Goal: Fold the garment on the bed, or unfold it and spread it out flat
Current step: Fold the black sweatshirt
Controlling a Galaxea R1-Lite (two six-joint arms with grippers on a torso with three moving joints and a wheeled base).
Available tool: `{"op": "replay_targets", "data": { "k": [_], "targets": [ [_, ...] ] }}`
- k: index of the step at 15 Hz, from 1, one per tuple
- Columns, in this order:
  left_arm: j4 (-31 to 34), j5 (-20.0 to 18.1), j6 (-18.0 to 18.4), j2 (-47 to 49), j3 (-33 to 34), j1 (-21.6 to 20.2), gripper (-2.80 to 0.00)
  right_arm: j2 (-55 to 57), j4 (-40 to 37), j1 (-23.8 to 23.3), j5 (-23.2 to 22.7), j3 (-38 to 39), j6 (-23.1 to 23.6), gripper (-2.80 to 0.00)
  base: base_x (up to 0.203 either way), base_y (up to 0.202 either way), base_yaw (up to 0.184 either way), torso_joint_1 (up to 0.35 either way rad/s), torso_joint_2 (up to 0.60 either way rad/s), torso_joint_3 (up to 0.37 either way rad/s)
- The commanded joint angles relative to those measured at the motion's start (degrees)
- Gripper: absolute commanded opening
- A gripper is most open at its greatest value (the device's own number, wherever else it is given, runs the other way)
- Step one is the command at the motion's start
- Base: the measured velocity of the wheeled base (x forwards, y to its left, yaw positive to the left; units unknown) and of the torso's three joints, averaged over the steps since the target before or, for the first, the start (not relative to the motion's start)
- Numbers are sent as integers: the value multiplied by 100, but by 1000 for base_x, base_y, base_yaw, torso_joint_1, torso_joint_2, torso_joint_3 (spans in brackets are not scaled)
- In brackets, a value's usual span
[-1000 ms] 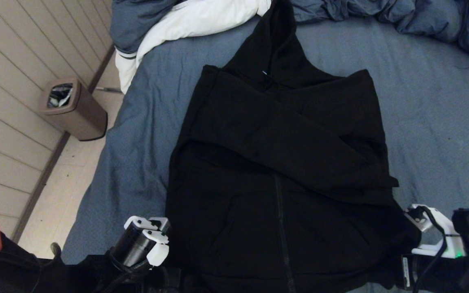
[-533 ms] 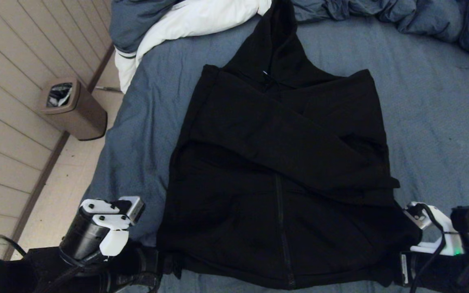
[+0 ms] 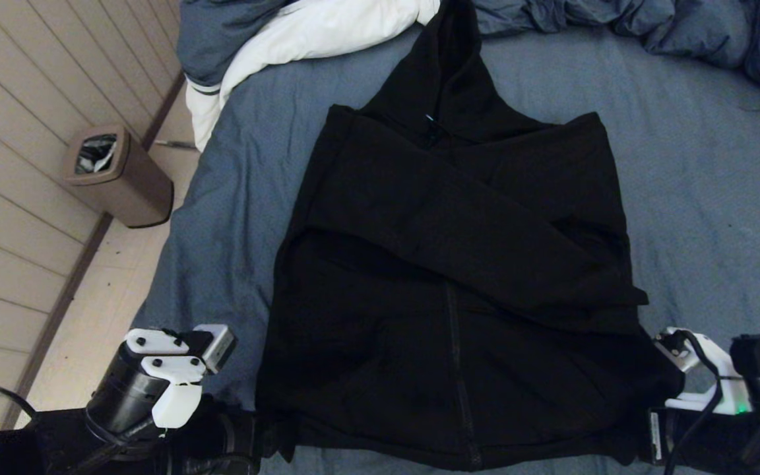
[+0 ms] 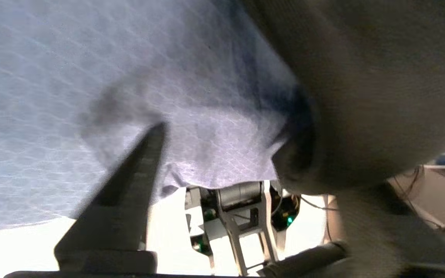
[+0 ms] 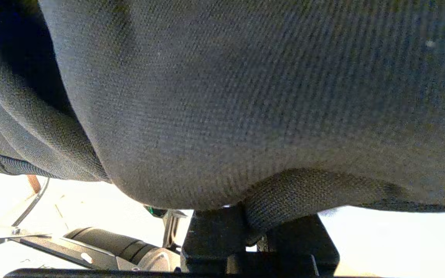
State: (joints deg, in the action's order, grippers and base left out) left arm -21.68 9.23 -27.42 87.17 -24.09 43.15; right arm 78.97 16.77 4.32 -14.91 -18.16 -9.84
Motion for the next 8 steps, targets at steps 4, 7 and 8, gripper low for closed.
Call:
{"op": "replay_targets", "data": {
  "k": [4,7,8],
  "targets": [
    [-51,-134,-27,129,-35,9,-280,-4,10,-10,-12,6,-1,-280,0,0,0,0,0,0],
    [1,-144,-27,-70,-40,16,-280,13,10,-8,-12,-13,-1,-280,0,0,0,0,0,0],
    [32,-147,-27,-133,-43,29,-280,13,10,-1,-12,-38,-1,-280,0,0,0,0,0,0]
  ]
}}
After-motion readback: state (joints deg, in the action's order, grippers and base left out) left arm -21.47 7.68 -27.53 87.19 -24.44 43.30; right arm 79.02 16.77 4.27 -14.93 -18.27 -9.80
